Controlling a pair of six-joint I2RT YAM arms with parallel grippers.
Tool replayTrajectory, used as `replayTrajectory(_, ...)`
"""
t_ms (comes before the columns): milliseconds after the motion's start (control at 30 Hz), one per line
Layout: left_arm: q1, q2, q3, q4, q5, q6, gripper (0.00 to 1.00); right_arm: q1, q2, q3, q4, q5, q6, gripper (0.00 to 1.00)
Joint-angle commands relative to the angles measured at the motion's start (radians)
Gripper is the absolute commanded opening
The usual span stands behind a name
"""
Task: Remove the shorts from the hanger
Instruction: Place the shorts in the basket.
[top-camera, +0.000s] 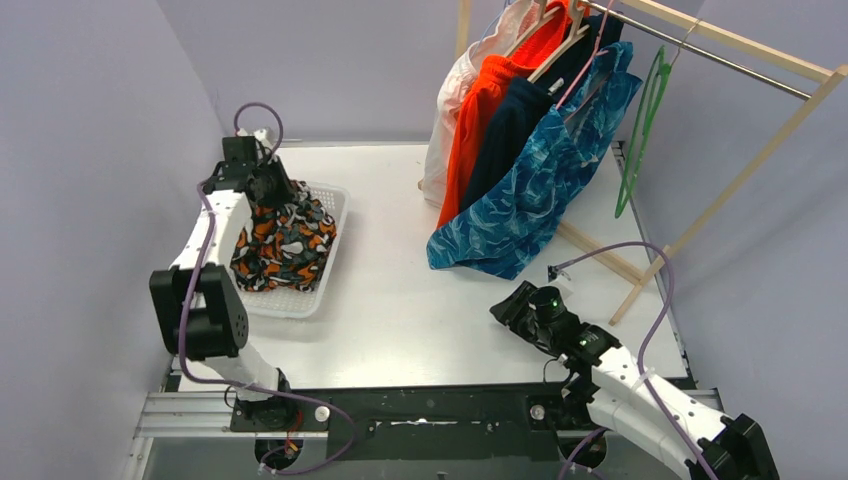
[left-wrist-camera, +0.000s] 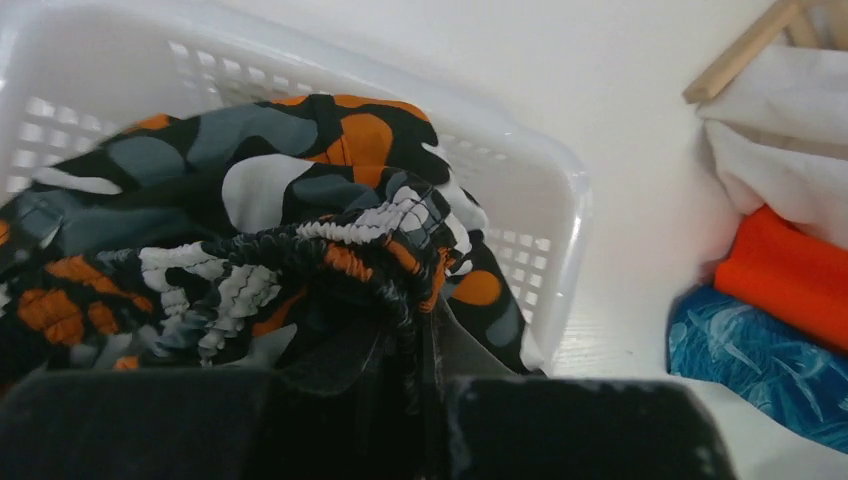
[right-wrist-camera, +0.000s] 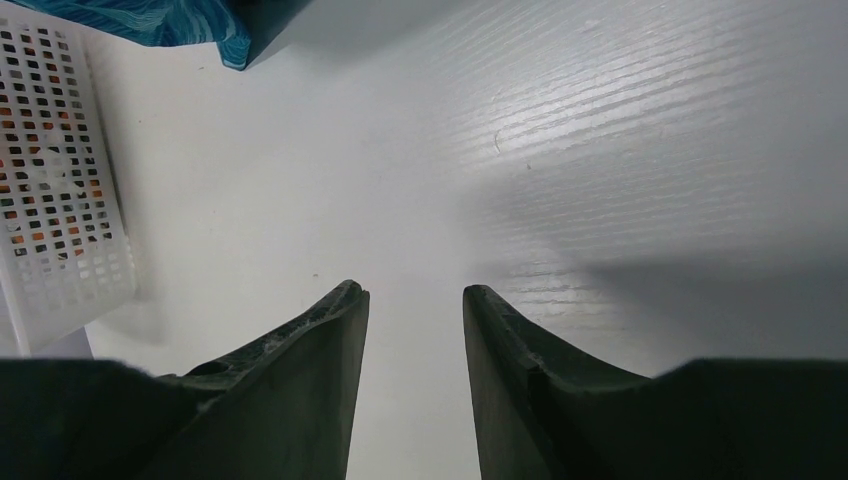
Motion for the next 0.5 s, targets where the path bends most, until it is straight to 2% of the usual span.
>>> replayTrajectory(0,0.021,0.173,0.046,-0.029,0.066,-0.056,0.00,0.007,-0.049,0.026,-0.033,0.038,-0.014,0.41)
replayTrajectory(33,0.022,0.212,0.069,-0.078,0.026,-0.057,0.00,0.007,-0.060,0.025,-0.044,0.046,-0.012,0.41)
replayTrajectory(100,0.024,0.253,0.054,-0.069,-0.030,-0.061,0.00,0.008,-0.081,0.017,-0.056,0.053,-0.004,0.41)
replayTrajectory(167,0.028,0.284,0.028,-0.049,0.031,-0.041,0.00,0.008,-0.100,0.005,-0.056,0.056,0.008,0.41)
replayTrajectory(233,0.017,0.346,0.064,-0.119,0.074,0.010,0.00,0.007,-0.110,0.003,-0.061,0.059,0.014,0.41)
replayTrajectory(300,0.006,0.415,0.120,-0.196,0.058,0.041,0.03,0.008,-0.112,0.009,-0.071,0.063,0.014,0.41)
replayTrajectory(367,0.006,0.396,0.126,-0.189,0.039,0.030,0.15,0.008,-0.109,0.017,-0.069,0.060,0.008,0.41)
replayTrajectory(433,0.008,0.302,0.060,-0.105,0.034,-0.003,0.41,0.007,-0.100,0.028,-0.069,0.053,-0.002,0.41)
replayTrajectory(467,0.012,0.258,0.047,-0.070,0.042,-0.011,0.49,0.008,-0.096,0.034,-0.073,0.049,-0.003,0.42)
